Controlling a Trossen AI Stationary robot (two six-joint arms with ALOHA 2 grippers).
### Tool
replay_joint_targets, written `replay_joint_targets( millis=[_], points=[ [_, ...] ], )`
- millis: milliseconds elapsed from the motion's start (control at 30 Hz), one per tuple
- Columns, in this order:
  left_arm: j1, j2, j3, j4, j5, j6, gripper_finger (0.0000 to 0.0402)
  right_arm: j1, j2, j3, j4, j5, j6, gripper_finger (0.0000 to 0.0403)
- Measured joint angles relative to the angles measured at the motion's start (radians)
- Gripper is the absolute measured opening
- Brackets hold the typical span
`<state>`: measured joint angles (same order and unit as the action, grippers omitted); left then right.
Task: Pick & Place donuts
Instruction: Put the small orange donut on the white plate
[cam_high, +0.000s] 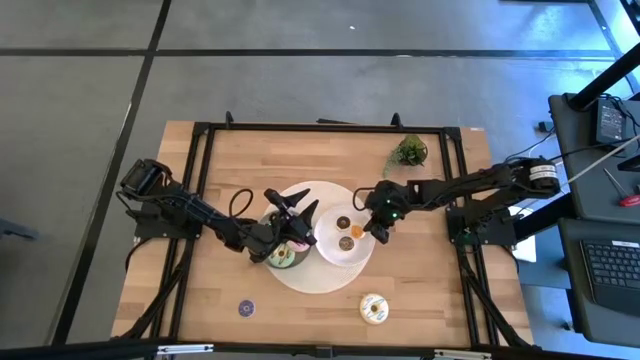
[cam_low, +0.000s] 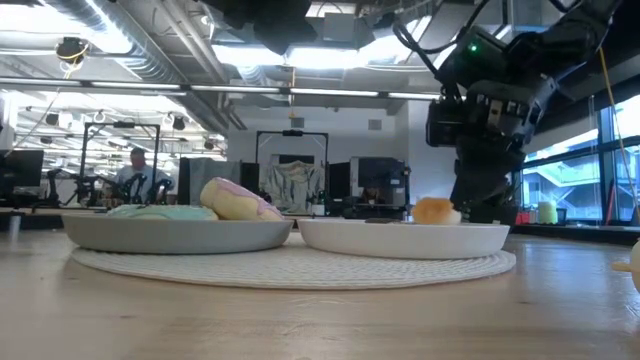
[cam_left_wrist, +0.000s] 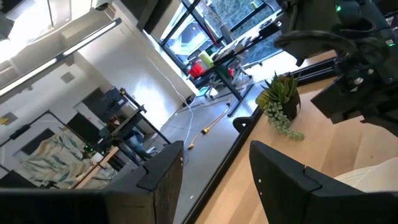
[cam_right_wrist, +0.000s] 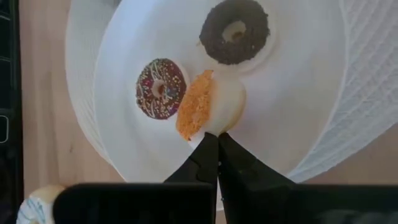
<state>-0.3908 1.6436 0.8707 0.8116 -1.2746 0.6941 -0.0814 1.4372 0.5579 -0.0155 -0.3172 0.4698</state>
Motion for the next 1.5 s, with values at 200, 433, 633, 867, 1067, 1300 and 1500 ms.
replay_joint_targets(
  millis=[200,433,633,867,1067,1300,1500],
  points=[
    [0.000,0.000,0.000,0.000,0.004,0.000,0.0180,0.013,0.001,0.000,-0.004,0.028,0.008,0.0006],
    [0.000,0.000,0.000,0.000,0.004,0.000,0.0180,0.014,0.001,0.000,-0.003,0.034,-0.004,0.0006],
    [0.000,0.000,0.000,-0.001,0.004,0.000,0.0182,0.014,0.001,0.000,-0.009,0.028,-0.023,0.0033],
    [0.000,0.000,0.000,-0.001,0.004,0.000,0.0178,0.014,0.001,0.000,-0.016,0.027,0.010,0.0101],
    [0.000,0.000,0.000,-0.001,0.004,0.000,0.0180,0.004,0.001,0.000,-0.026,0.025,0.061,0.0132],
    [0.000,0.000,0.000,-0.001,0.004,0.000,0.0176,0.000,0.001,0.000,-0.037,0.027,0.050,0.0131],
    [0.000,0.000,0.000,-0.001,0.004,-0.001,0.0175,0.000,-0.005,0.000,-0.058,0.027,0.075,0.0126]
  ],
)
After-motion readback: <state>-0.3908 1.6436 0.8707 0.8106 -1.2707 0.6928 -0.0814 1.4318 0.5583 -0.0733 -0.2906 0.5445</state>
